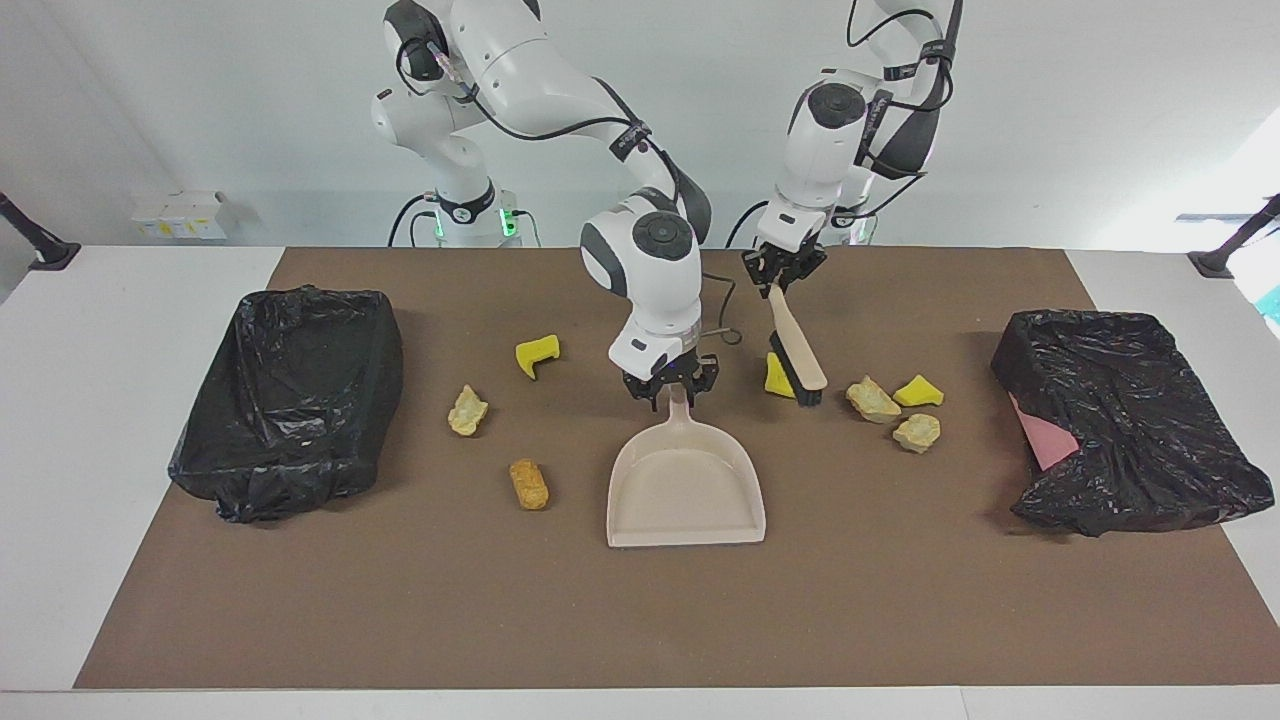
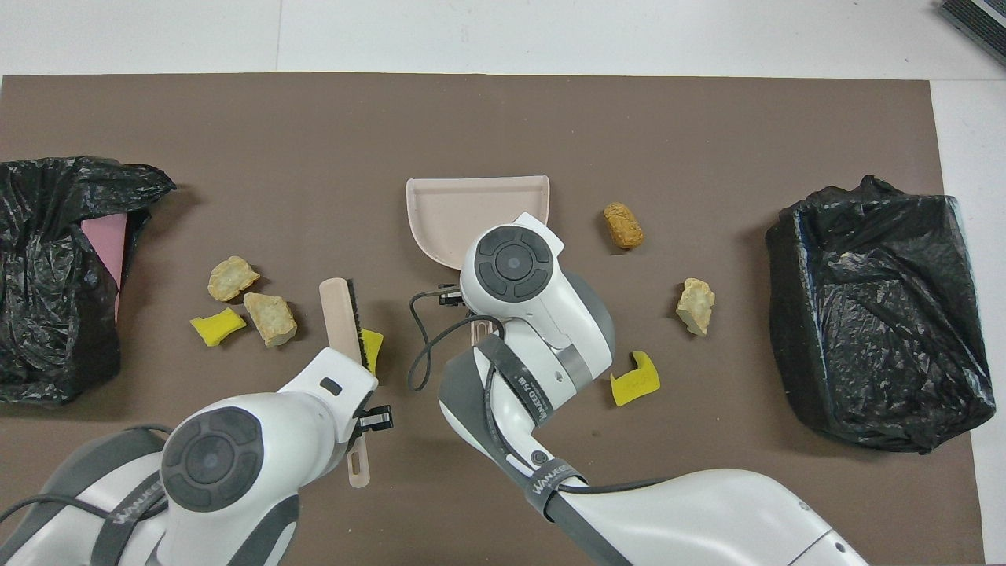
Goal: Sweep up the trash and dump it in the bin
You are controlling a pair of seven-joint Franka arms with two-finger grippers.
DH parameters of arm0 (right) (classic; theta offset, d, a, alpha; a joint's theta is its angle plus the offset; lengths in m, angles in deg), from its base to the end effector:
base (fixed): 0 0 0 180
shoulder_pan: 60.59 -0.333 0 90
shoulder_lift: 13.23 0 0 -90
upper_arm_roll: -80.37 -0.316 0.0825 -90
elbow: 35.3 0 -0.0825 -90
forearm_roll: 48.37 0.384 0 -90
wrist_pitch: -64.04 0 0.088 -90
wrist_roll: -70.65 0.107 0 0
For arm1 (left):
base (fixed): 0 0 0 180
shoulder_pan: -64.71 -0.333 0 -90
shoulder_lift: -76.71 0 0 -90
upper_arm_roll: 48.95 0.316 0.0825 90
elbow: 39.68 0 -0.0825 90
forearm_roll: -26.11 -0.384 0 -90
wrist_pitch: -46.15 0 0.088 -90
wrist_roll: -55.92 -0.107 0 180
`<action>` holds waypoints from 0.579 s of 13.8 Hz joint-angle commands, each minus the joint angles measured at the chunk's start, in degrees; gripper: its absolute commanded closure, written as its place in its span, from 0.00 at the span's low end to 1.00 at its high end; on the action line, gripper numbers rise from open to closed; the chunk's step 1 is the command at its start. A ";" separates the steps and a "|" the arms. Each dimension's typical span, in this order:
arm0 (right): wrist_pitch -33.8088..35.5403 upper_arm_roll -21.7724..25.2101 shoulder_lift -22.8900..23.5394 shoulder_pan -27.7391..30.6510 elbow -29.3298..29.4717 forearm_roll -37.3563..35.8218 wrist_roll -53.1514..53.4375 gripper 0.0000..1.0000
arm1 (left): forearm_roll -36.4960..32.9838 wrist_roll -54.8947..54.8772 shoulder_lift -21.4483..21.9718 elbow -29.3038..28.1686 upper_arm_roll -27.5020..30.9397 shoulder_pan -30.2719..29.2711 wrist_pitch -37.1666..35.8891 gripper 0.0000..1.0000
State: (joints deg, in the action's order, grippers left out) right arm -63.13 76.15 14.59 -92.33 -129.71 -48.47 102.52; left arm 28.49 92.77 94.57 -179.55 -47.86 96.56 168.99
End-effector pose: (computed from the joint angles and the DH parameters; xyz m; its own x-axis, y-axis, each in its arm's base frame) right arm 0.5590 0.3979 0.3407 0.9966 0.0602 0.0567 0.0643 -0.9952 -0.0740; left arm 0.3777 -0.2267 0.4198 0.9918 0.1271 -0.0135 0.1275 -0.9910 0.0412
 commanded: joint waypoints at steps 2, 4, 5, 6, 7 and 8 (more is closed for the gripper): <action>-0.63 -0.44 0.30 0.10 0.54 0.97 -0.49 1.00 | -2.29 -10.34 0.16 0.91 -0.65 -9.93 -1.90 1.00; 0.07 -0.96 -0.40 0.19 0.72 1.76 -0.23 1.00 | -2.29 -15.82 -0.81 1.44 -0.65 -17.14 -1.81 1.00; 0.77 -0.96 -1.36 0.71 0.63 1.59 -0.75 1.00 | -2.29 -17.49 -1.25 1.53 -0.65 -20.13 -1.72 1.00; 1.82 -0.96 -2.59 1.24 0.72 1.50 -1.80 1.00 | -2.37 -20.46 -1.51 1.70 -0.65 -23.03 -1.63 1.00; 3.31 -0.88 -3.82 1.85 0.63 1.33 -5.81 1.00 | -2.37 -25.19 -1.69 1.71 -0.65 -26.02 -1.46 1.00; 5.94 -0.87 -5.14 3.16 0.63 1.33 -11.77 1.00 | -2.37 -29.94 -1.69 1.71 -0.65 -28.92 -1.46 1.00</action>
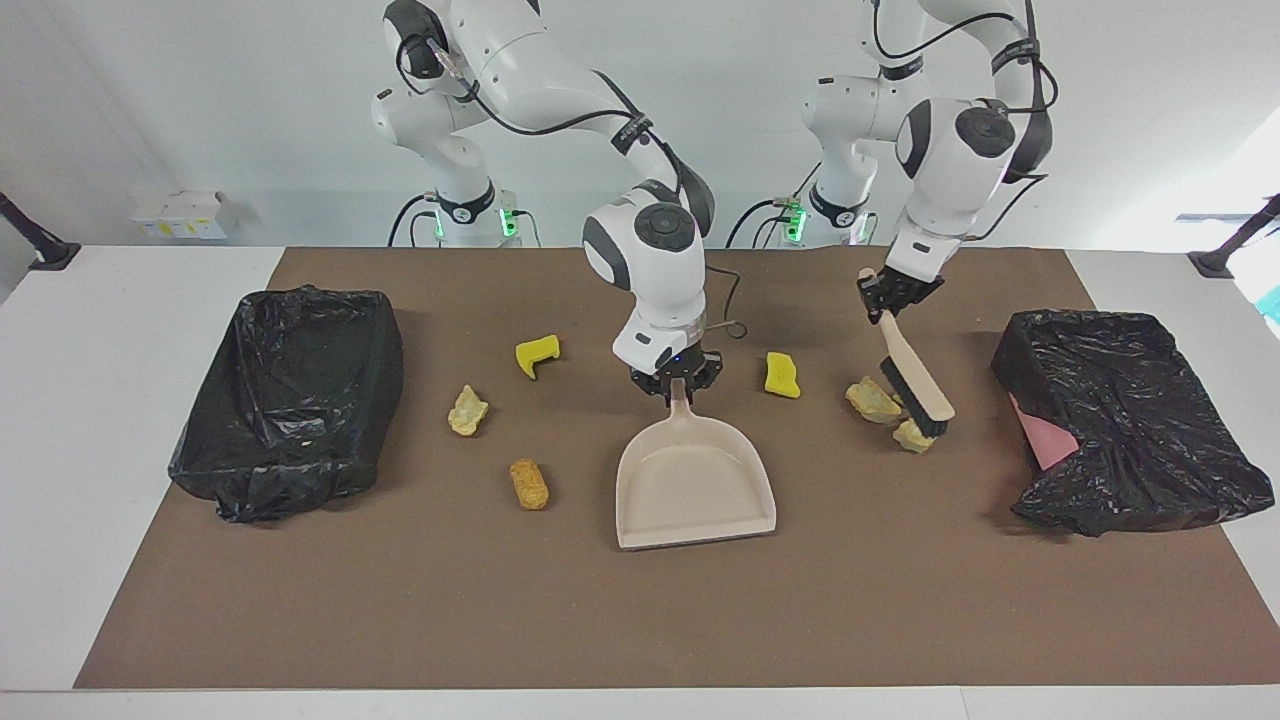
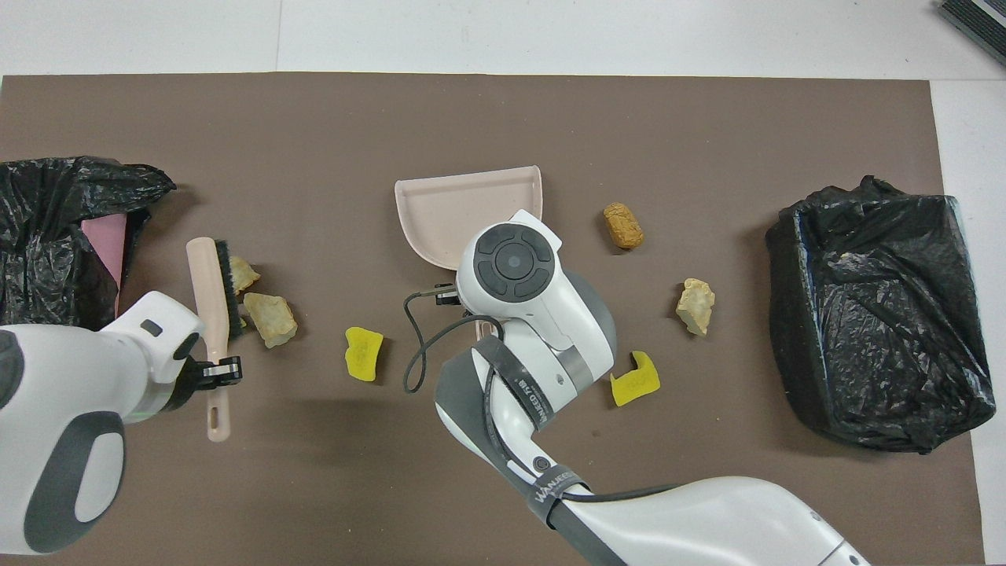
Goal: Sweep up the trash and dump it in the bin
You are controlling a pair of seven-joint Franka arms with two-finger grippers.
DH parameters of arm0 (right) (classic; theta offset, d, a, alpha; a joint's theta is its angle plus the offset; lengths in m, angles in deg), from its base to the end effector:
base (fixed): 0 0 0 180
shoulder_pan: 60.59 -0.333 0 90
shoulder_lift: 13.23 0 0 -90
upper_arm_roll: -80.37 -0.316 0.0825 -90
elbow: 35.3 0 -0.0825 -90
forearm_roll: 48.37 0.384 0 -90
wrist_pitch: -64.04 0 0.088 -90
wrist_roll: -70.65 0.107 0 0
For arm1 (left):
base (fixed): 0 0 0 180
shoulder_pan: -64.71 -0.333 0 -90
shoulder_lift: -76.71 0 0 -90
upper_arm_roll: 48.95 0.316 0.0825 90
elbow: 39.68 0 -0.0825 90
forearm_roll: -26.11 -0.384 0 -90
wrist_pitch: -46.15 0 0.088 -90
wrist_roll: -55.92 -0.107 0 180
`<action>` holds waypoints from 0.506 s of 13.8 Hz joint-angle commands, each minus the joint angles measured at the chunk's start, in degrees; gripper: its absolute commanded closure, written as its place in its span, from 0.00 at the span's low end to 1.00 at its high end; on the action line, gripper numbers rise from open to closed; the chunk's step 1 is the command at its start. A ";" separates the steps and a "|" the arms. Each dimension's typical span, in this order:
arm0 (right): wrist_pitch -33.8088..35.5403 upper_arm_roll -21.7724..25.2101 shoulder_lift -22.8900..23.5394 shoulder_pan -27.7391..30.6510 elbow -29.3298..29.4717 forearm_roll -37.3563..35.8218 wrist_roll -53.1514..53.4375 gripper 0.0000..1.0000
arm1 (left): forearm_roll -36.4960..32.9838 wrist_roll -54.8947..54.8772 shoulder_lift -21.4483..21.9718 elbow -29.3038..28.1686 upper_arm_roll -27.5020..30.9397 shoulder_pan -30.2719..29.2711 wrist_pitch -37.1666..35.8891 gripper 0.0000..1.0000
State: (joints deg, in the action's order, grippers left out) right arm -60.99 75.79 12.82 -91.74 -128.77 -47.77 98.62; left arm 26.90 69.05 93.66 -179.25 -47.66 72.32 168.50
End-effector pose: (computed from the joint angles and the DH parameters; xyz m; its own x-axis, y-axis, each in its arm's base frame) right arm 0.5602 0.3952 0.3661 0.9910 0.1168 0.0649 0.1221 -0.9889 -0.0845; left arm 0.4395 -0.0492 0.4144 0.9921 0.1249 -0.0089 0.1250 -0.9920 0.0166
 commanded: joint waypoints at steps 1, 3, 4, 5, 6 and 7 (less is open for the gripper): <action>6.53 -0.51 -4.86 3.54 -0.31 0.63 -12.80 1.00 | -0.78 -9.75 -1.04 1.32 -0.85 -7.32 -1.06 1.00; 10.84 -0.51 -7.33 4.17 -0.57 0.63 -19.76 1.00 | -1.13 -11.10 -3.49 1.23 -0.85 -9.89 -0.62 1.00; 13.12 -0.51 -7.95 4.17 -0.57 0.45 -21.88 1.00 | -3.40 -11.19 -5.51 1.23 -0.85 -10.68 -0.27 1.00; 15.41 -0.42 -8.39 4.17 -0.57 -0.07 -24.77 1.00 | -5.86 -11.36 -7.01 1.05 -0.94 -10.51 0.17 1.00; 17.09 -0.42 -8.74 4.25 -0.66 -0.60 -29.32 1.00 | -5.97 -11.28 -7.54 0.88 -1.03 -9.82 0.78 1.00; 18.49 -0.42 -8.83 4.25 -0.66 -1.21 -36.16 1.00 | -6.06 -11.36 -7.72 0.70 -1.20 -9.55 0.96 1.00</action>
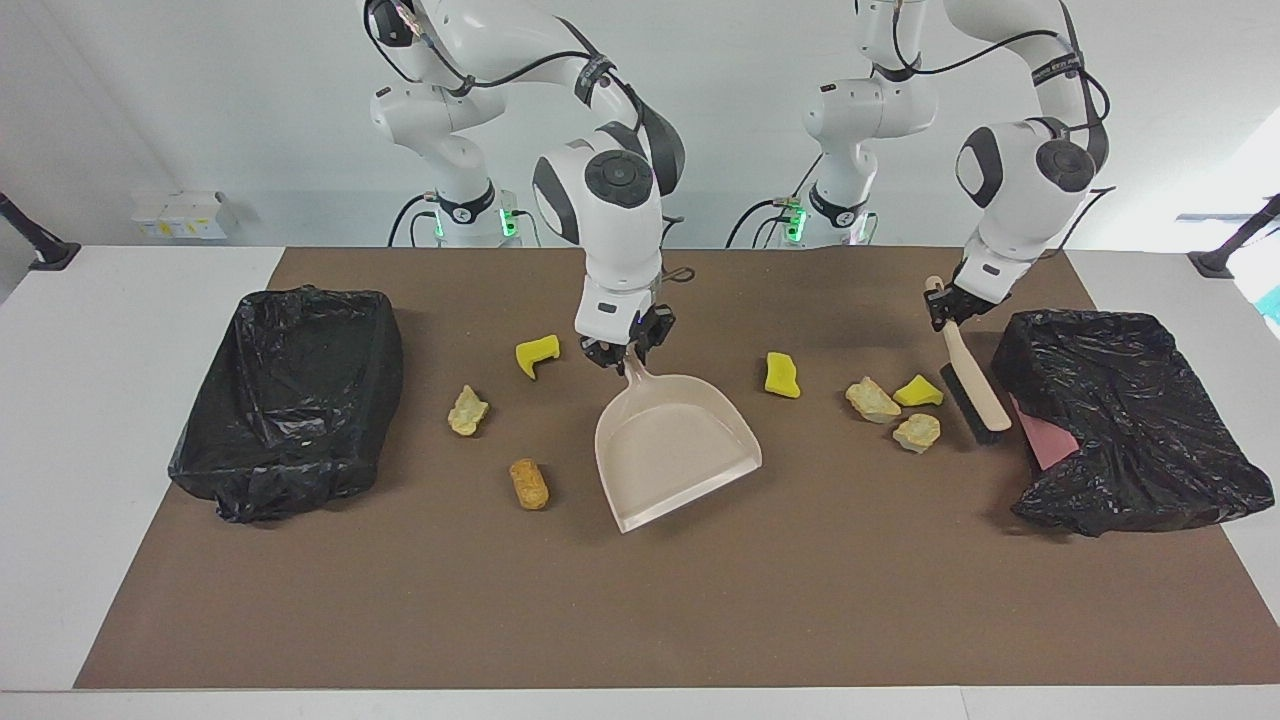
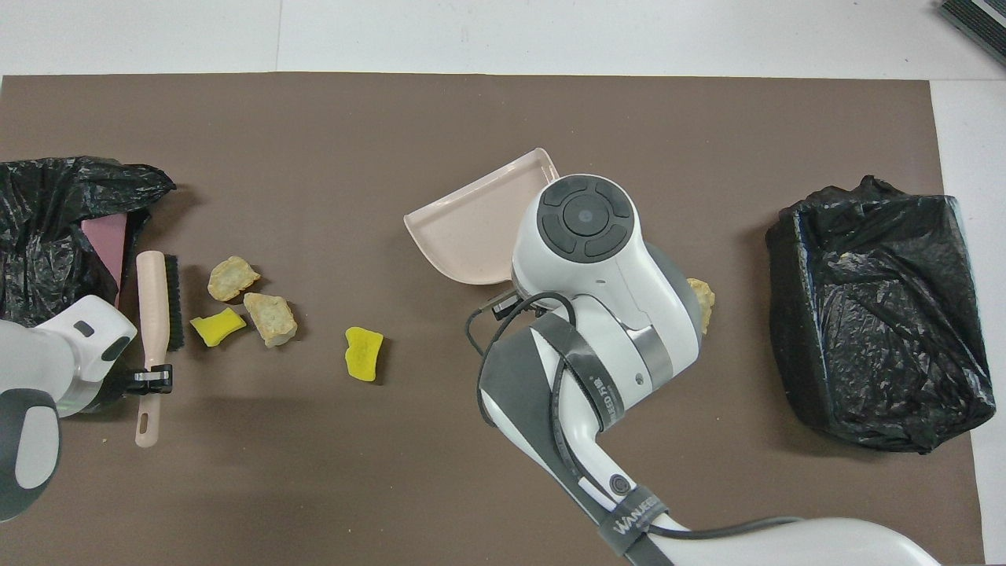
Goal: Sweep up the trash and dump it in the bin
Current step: 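Sweep the debris into the dustpan with the left gripper's brush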
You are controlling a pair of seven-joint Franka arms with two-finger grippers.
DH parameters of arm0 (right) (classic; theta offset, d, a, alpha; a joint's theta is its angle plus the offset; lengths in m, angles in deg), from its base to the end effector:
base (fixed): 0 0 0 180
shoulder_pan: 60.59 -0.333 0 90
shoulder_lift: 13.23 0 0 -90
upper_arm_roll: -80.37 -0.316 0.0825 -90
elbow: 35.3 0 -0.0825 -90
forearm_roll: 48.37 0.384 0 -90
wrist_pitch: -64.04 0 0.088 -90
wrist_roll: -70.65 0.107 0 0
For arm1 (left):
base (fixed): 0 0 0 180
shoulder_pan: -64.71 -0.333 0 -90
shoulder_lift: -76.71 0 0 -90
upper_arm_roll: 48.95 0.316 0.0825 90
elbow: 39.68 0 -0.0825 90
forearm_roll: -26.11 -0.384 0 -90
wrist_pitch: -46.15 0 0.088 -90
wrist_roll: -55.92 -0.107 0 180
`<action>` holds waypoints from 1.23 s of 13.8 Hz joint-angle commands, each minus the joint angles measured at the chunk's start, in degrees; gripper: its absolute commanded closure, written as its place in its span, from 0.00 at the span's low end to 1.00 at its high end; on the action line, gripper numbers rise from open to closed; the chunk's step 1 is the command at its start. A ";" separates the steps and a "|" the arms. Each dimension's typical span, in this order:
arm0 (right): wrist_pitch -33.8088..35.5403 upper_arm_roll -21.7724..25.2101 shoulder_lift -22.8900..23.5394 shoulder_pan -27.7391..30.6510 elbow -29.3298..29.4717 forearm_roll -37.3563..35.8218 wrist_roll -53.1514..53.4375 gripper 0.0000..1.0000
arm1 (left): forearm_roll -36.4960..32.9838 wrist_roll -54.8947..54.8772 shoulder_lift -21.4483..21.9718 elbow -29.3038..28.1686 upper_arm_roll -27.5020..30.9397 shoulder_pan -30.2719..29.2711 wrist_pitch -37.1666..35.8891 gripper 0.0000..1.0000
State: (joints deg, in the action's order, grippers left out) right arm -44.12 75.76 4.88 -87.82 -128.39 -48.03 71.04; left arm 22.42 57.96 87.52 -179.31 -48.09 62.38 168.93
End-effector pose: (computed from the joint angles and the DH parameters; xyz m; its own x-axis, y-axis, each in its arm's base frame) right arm 0.5517 0.3371 0.4348 0.8543 0.5172 -0.0523 0.5163 -0.8559 -0.0302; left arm 0.4481 0.0277 0.3668 0.9930 0.0555 -0.1043 0.0504 -0.9974 -0.0511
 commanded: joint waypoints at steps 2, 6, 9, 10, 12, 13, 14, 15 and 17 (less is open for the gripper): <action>3.57 -0.31 -1.85 1.29 -2.88 -1.83 -18.37 1.00 | -1.49 -0.19 -2.54 0.41 -0.95 3.80 0.80 1.00; 2.78 -0.31 -2.46 5.16 -5.96 -1.84 -39.81 1.00 | -1.40 -0.97 -3.69 0.41 -0.95 8.38 3.08 1.00; 2.25 -0.31 -3.34 4.65 -9.03 -3.40 -41.17 1.00 | -0.61 -1.16 -3.60 0.41 -0.95 10.85 3.17 1.00; 1.64 -0.39 -3.26 4.21 -9.91 -4.81 -41.17 1.00 | 0.52 -0.98 -3.52 0.41 -0.95 11.55 3.08 1.00; -1.16 -0.48 -3.61 2.72 -12.98 -6.40 -42.74 1.00 | 1.15 -0.54 -3.17 -0.20 -1.03 12.43 2.82 1.00; -1.87 -0.48 -4.30 2.53 -14.13 -6.41 -44.15 1.00 | 1.24 -0.54 -2.99 -0.47 -1.04 12.61 2.73 1.00; -2.14 -0.48 -4.92 2.01 -15.44 -6.75 -44.77 1.00 | 1.50 -0.45 -2.81 -0.56 -1.04 13.91 2.73 1.00; -2.93 -0.48 -5.80 1.66 -16.68 -7.80 -45.73 1.00 | 2.89 -0.45 -2.81 -0.56 -1.04 14.45 2.64 1.00; -7.30 -0.48 -7.03 1.48 -20.19 -8.69 -49.06 1.00 | 5.88 0.51 -2.81 -0.56 -1.04 15.76 2.73 1.00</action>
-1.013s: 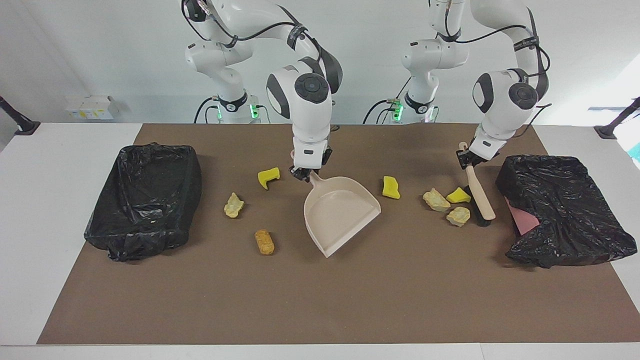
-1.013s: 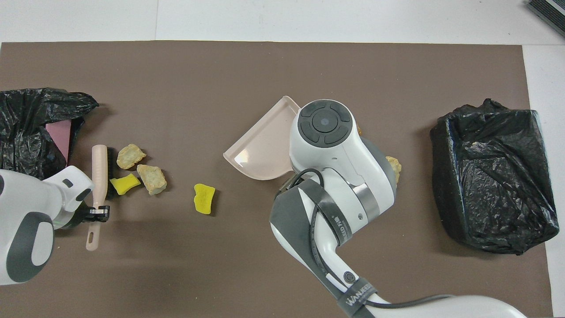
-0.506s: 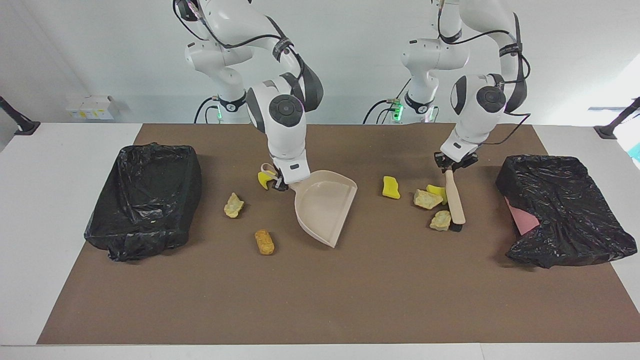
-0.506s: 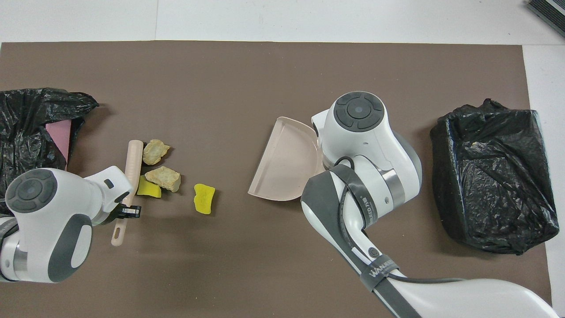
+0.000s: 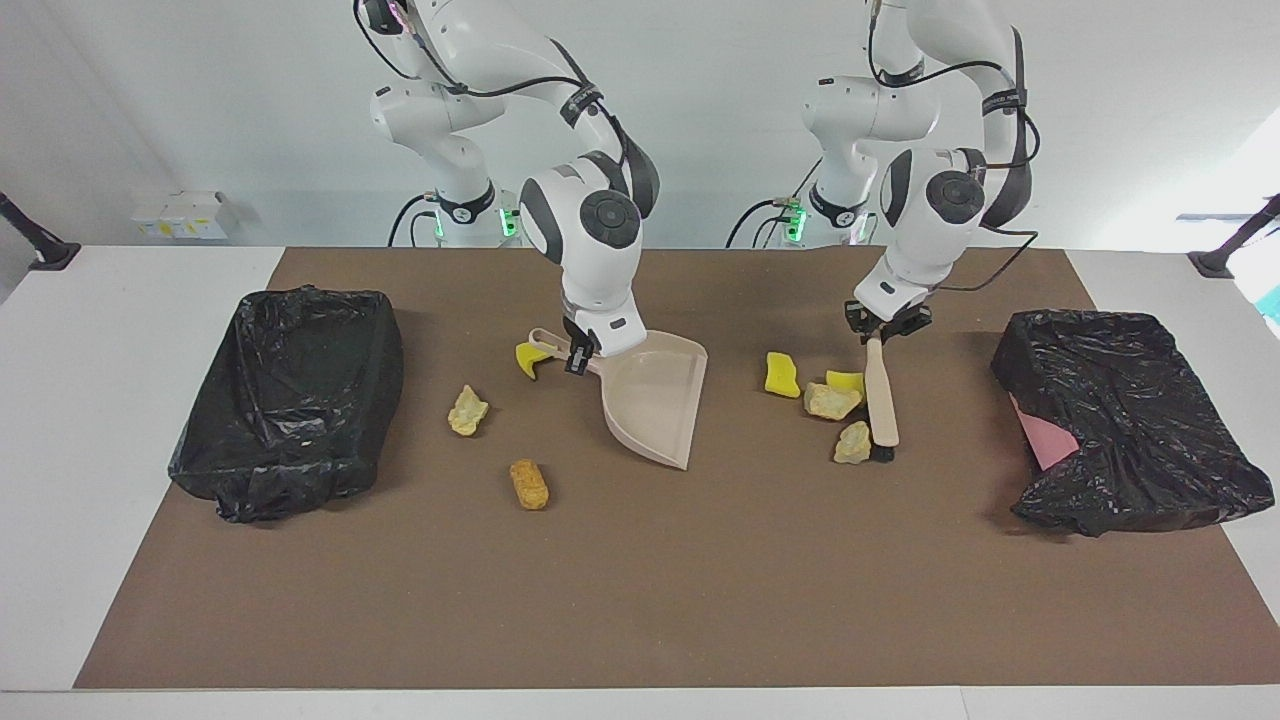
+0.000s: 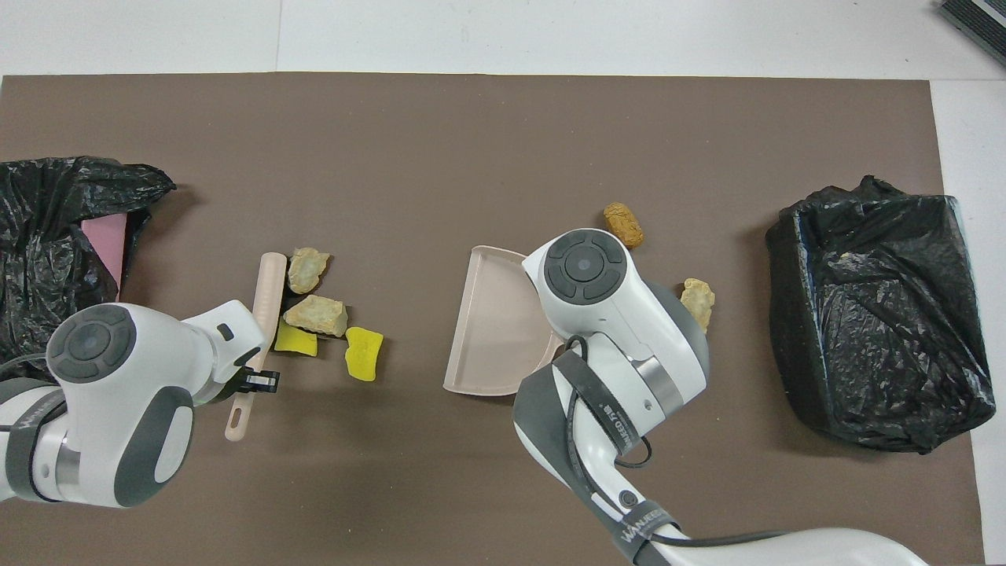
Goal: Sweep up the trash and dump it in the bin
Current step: 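Sweep the debris into the dustpan with the left gripper's brush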
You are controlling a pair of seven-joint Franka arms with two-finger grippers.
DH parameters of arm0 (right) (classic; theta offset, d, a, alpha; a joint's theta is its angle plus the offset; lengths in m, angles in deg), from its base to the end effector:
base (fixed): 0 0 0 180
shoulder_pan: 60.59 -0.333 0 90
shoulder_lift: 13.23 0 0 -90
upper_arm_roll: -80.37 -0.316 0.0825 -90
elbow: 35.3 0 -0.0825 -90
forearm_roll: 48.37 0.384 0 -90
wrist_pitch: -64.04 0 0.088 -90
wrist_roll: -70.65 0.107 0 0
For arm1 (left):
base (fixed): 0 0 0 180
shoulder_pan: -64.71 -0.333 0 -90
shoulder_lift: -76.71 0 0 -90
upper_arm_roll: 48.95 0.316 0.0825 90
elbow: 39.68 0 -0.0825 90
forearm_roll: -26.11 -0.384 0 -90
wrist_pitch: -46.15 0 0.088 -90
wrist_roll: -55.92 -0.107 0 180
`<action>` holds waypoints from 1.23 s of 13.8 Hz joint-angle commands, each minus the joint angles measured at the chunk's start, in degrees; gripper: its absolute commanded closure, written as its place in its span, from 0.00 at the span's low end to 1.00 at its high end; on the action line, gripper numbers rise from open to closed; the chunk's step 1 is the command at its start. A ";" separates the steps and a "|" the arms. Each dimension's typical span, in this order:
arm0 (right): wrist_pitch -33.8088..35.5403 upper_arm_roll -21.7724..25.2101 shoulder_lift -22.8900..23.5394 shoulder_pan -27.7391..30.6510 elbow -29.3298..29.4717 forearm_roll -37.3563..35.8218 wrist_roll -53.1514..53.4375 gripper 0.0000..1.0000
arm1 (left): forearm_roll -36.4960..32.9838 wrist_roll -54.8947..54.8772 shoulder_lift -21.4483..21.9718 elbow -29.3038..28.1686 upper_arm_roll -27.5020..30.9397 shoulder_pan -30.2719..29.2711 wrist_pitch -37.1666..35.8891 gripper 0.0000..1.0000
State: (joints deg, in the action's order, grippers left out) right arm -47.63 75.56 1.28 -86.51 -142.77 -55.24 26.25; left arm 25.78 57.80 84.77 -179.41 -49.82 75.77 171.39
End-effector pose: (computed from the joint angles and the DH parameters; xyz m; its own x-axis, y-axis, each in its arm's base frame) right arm 0.5176 0.2958 0.3646 0.1948 0.9633 -0.1846 0.9753 -0.2103 -0.0679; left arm 0.4448 -0.0937 0.3476 0.9780 -0.1761 -0.1117 -0.1783 -0.9839 -0.0101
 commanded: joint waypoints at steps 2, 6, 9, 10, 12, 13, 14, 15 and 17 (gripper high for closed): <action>-5.32 -0.28 -3.53 -0.01 -6.87 -2.36 -6.31 1.00 | 3.76 7.06 -0.68 -0.46 0.78 5.70 0.53 1.00; -6.02 -0.28 -3.53 -0.01 -7.40 -3.51 -6.40 1.00 | 8.23 13.32 -0.86 -0.37 0.69 10.80 2.02 1.00; -6.63 -0.28 -3.27 0.07 -7.22 -3.51 -6.40 1.00 | 12.71 17.01 -1.99 0.16 0.78 17.82 5.53 1.00; -6.64 -0.28 -3.27 0.07 -7.31 -3.51 -6.40 1.00 | 13.94 17.20 -3.48 0.59 0.69 20.46 7.63 1.00; -6.64 -0.28 -3.27 0.07 -7.31 -3.51 -6.40 1.00 | 17.54 17.11 -4.72 1.91 0.60 24.51 9.93 1.00; -6.64 -0.28 -3.27 0.07 -7.31 -3.51 -6.40 1.00 | 19.30 17.02 -5.42 3.40 0.52 26.62 9.93 1.00; -6.55 -0.28 -3.27 0.07 -7.22 -3.51 -6.31 1.00 | 20.18 17.02 -5.86 4.80 0.51 28.29 9.93 1.00; -6.64 -0.28 -3.27 0.07 -7.22 -3.51 -6.31 1.00 | 20.63 17.02 -6.39 5.86 0.34 29.26 9.93 1.00; -6.64 -0.28 -3.27 0.07 -7.22 -3.51 -6.22 1.00 | 21.07 17.02 -6.74 6.57 -0.01 29.98 9.93 1.00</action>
State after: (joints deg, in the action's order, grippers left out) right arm -53.24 75.54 -0.66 -86.67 -148.09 -57.51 21.60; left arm 45.66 74.94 79.36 -174.74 -50.44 104.67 181.19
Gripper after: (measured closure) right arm 0.687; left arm 0.740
